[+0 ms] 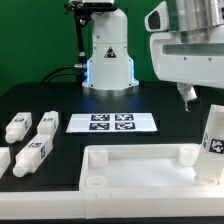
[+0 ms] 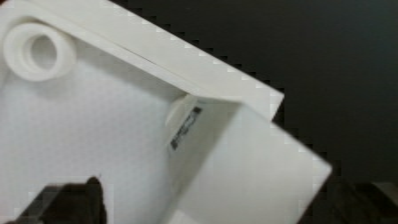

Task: Assemble desk

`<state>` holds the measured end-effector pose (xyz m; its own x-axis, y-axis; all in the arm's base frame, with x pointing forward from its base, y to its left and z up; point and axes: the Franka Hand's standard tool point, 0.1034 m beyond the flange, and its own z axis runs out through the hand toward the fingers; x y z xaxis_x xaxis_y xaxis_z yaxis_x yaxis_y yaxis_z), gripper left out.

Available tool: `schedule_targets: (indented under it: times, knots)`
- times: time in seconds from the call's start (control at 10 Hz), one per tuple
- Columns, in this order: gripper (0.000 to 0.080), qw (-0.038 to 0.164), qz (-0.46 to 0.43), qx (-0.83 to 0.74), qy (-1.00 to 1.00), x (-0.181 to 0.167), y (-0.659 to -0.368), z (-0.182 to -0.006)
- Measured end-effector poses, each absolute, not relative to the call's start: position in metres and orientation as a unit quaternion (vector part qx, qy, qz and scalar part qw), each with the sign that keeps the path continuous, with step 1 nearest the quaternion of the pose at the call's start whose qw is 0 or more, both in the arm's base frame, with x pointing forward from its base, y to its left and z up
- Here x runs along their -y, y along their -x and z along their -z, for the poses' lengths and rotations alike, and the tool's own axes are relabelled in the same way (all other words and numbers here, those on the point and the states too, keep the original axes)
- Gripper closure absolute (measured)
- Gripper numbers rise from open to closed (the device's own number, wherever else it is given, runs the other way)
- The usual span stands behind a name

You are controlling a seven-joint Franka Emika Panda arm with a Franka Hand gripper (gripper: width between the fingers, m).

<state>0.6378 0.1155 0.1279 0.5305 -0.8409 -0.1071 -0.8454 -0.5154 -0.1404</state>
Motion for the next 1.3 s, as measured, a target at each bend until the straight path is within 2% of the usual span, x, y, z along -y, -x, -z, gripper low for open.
schedule_targets:
  times: [0.2, 0.4, 0.5, 0.7, 0.9, 1.0, 1.1, 1.3]
  knots:
    - [0.0153, 0.087, -0.006, -0.426, 0.901, -0.112, -0.638, -0.127]
    - [0.0151, 0.069, 0.014, -0.278, 0.958, -0.114, -0.641, -0.127]
    - [0.0151, 0.062, 0.018, -0.204, 0.977, -0.116, -0.642, -0.121]
    - [0.0151, 0.060, 0.017, -0.152, 0.986, -0.117, -0.640, -0.115]
    - [0.0415, 0.060, 0.017, -0.160, 0.985, -0.117, -0.640, -0.115]
    - [0.0415, 0.060, 0.016, -0.164, 0.985, -0.116, -0.640, -0.115]
    - [0.0501, 0.057, 0.014, -0.189, 0.980, -0.112, -0.640, -0.114]
    - [0.0504, 0.058, 0.010, -0.269, 0.961, -0.111, -0.640, -0.114]
